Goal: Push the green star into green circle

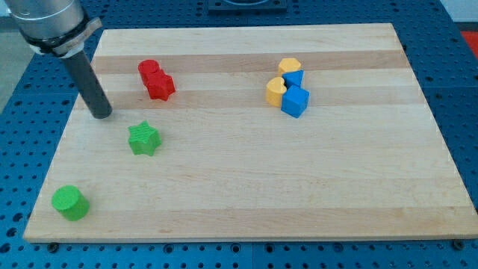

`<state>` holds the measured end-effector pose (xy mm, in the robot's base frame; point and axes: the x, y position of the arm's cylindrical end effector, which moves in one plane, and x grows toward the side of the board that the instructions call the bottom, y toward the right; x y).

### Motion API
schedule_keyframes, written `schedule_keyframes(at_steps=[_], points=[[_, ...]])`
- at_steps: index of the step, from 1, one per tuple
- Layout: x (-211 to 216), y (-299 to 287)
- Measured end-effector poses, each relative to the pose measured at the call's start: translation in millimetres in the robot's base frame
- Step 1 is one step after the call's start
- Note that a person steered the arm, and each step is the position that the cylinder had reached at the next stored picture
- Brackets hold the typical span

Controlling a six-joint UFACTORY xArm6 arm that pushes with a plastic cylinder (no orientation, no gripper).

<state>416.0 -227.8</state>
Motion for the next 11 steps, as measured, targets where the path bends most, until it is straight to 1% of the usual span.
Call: schedule_keyframes(at_steps=[1, 2, 3, 4, 5, 7, 9, 11], points=[[0.2, 66.0], [0.5, 76.2], [0.4, 118.4], [3.9, 118.9], [23.6, 114.8], [43.4, 83.6], [59.1, 39.2], [91.5, 23.7]])
